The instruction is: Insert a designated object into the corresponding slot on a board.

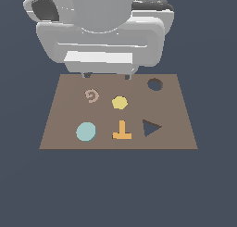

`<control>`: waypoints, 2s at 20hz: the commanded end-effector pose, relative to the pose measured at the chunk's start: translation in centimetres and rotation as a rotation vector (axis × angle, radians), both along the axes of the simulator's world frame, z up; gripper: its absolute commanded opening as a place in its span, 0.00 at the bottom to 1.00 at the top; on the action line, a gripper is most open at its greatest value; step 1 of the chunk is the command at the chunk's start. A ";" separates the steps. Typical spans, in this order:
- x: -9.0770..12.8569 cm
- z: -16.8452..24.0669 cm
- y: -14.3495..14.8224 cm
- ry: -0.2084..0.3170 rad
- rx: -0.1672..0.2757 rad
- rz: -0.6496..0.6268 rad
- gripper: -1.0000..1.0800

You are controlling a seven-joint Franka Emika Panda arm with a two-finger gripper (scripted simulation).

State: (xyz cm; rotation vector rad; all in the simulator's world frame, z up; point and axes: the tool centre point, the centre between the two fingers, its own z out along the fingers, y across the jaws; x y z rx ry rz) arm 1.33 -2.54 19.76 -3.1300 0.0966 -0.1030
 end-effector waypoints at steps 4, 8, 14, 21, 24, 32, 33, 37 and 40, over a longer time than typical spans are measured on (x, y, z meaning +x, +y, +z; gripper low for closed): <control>0.0 -0.1 -0.1 0.000 0.000 0.005 0.96; 0.2 -0.6 -0.4 0.002 -0.001 0.026 0.96; 0.8 -2.0 -1.3 0.008 -0.003 0.091 0.96; 2.1 -4.8 -3.1 0.019 -0.007 0.221 0.96; 3.0 -6.4 -4.0 0.026 -0.010 0.296 0.96; 5.6 -10.8 -6.2 0.044 -0.019 0.498 0.96; 5.9 -11.3 -6.4 0.046 -0.020 0.518 0.96; 7.0 -12.8 -7.0 0.053 -0.023 0.590 0.96; 7.6 -13.7 -7.2 0.056 -0.026 0.630 0.96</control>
